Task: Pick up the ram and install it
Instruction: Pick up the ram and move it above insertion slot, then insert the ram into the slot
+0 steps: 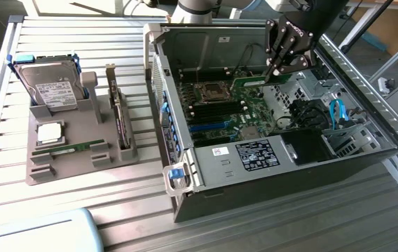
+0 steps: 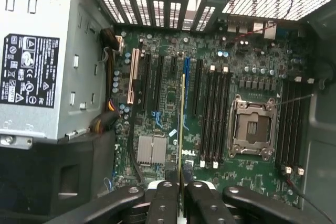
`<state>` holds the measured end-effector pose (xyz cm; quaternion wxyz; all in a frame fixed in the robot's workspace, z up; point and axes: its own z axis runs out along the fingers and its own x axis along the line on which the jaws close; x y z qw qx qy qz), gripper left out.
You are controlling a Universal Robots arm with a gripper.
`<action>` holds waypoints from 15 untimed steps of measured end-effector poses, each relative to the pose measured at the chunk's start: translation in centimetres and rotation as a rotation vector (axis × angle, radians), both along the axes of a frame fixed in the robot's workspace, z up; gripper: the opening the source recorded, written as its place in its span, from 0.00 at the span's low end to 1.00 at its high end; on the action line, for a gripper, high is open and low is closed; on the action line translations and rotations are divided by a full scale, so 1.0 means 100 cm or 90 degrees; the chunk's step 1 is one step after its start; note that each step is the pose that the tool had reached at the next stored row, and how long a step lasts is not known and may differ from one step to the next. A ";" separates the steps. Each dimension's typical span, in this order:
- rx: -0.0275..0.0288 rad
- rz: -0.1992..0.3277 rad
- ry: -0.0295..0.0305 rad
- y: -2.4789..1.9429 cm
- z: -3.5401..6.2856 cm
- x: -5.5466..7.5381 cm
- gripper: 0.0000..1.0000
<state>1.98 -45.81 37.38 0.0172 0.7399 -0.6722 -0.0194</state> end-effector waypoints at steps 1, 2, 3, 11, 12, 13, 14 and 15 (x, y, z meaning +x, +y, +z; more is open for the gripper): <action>0.0001 0.000 0.0000 0.0000 -0.0002 0.002 0.14; 0.0001 0.000 0.0000 0.0001 -0.0002 0.003 0.14; 0.0001 0.000 0.0001 0.0001 -0.0001 0.003 0.14; 0.0001 0.000 0.0001 0.0000 -0.0001 0.003 0.14; 0.0000 0.000 0.0001 0.0000 -0.0002 0.003 0.14; 0.0001 0.000 0.0001 0.0000 -0.0007 0.003 0.14; 0.0002 0.000 0.0001 0.0000 -0.0017 0.003 0.14; 0.0001 0.000 0.0005 0.0002 -0.0044 0.003 0.14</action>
